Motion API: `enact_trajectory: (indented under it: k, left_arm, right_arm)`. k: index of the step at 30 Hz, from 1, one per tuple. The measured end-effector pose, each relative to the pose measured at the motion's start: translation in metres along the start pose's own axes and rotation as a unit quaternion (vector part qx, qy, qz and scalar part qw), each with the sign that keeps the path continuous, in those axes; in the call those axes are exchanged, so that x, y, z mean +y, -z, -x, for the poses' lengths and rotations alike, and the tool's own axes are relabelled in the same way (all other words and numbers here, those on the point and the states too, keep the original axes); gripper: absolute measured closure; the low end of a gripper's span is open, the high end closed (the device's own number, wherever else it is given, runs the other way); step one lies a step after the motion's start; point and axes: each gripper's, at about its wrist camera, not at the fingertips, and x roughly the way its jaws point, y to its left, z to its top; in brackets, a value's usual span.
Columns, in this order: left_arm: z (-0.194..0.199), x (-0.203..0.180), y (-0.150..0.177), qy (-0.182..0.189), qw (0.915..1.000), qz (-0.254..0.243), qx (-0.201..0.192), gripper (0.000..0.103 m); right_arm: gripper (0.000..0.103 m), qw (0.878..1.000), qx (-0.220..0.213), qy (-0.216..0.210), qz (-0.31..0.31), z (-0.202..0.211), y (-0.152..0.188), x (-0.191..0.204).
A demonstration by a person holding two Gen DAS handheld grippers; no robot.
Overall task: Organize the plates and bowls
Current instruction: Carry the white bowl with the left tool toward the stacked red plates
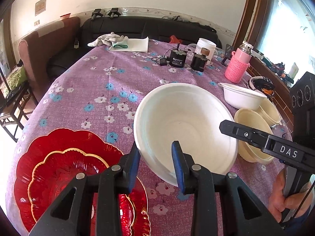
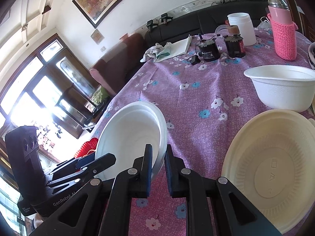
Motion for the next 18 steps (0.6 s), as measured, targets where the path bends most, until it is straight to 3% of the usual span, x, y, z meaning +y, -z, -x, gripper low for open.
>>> enact_trajectory:
  k: [18]
  left_arm:
    - [0.014, 0.005, 0.008, -0.005, 0.9999, 0.002, -0.012, 0.073]
  right_arm:
    - [0.087, 1.000, -0.003, -0.015, 0.016, 0.000, 0.001, 0.009]
